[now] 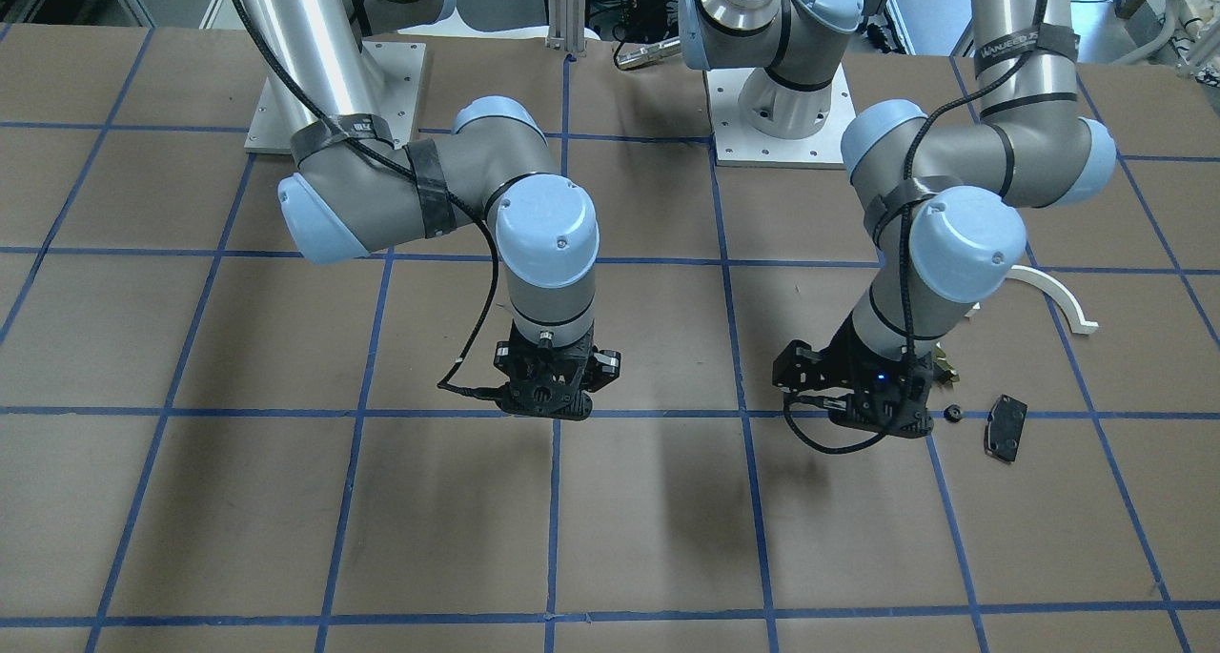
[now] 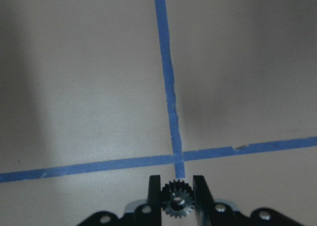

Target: Place bearing gear from tray to pile

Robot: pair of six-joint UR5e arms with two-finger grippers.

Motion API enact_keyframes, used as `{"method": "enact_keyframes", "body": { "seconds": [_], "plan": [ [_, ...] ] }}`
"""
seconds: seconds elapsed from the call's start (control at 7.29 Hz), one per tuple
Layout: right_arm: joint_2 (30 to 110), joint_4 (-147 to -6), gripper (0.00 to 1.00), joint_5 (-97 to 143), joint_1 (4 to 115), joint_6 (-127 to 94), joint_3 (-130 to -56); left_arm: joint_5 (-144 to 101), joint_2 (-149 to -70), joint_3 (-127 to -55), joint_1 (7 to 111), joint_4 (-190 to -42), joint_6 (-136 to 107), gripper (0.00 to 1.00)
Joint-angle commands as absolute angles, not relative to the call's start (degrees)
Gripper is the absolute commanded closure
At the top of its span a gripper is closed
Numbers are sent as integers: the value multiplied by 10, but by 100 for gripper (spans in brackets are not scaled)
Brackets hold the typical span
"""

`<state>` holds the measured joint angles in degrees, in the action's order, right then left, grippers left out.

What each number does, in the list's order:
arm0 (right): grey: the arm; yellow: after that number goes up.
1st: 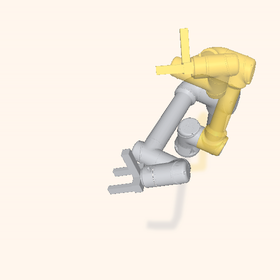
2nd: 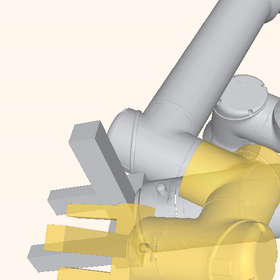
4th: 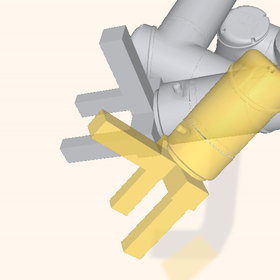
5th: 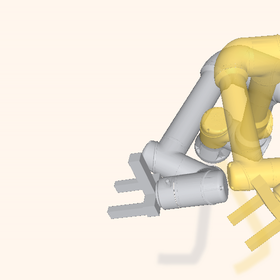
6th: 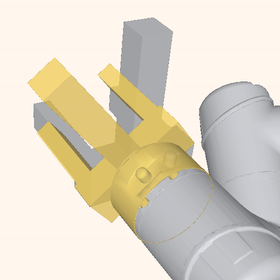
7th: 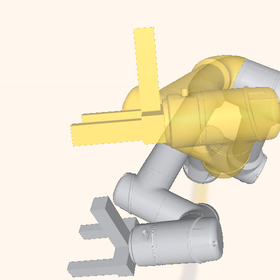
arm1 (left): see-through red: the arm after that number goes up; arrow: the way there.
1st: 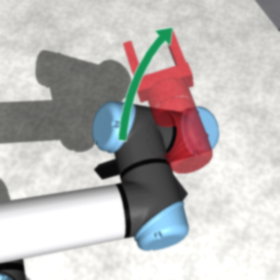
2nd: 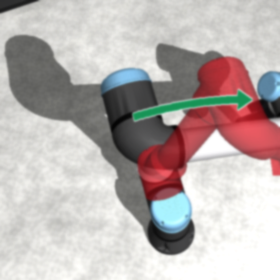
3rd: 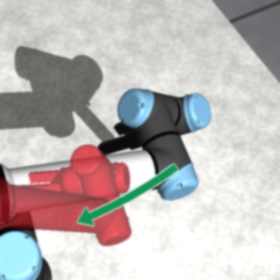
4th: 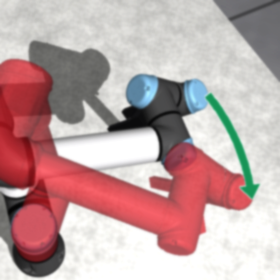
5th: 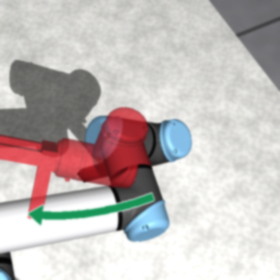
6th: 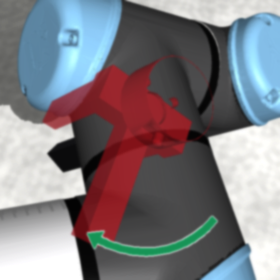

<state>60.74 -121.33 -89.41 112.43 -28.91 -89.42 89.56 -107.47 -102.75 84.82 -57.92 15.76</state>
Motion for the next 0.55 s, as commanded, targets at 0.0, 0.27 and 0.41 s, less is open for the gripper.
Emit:
{"method": "enact_keyframes", "body": {
  "seconds": [0.0,0.27,0.41],
  "plan": [
    [600,-1228,0,-889,1122,-284,-886,893,-1078,-1031,874,-578,127,0],
    [627,-1170,0,-884,1073,-243,-854,884,-1083,-1031,881,-578,100,0],
    [662,-1112,0,-886,1037,-157,-835,883,-1083,-1030,891,-577,94,0]
  ]
}}
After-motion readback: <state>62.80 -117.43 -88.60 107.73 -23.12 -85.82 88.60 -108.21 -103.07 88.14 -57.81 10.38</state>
